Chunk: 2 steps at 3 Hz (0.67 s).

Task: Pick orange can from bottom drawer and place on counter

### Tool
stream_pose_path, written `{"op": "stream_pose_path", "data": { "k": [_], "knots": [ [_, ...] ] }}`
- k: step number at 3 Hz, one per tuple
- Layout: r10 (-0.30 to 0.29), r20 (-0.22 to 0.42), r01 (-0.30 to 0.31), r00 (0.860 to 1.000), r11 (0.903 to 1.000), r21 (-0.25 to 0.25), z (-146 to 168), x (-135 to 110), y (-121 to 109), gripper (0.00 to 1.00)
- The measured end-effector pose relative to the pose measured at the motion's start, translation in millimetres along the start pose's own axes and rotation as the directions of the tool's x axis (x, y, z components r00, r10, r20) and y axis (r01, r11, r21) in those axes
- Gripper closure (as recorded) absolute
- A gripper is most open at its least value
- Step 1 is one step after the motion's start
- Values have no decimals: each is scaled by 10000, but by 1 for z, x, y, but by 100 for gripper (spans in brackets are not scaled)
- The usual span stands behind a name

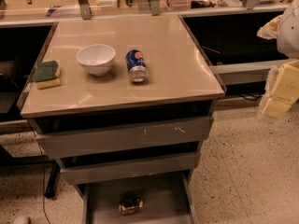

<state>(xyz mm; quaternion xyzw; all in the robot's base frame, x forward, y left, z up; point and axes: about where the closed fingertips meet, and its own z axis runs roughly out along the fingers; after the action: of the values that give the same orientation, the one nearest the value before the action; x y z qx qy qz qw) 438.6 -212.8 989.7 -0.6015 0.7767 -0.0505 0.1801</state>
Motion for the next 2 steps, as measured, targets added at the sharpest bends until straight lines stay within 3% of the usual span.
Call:
{"op": "stream_pose_path", "data": {
  "k": [1,2],
  "knots": [
    [0,0,0,10000,10000,0,0,0,0,0],
    [258,210,-251,9994,9991,-333,13,-2,16,0]
  ]
}}
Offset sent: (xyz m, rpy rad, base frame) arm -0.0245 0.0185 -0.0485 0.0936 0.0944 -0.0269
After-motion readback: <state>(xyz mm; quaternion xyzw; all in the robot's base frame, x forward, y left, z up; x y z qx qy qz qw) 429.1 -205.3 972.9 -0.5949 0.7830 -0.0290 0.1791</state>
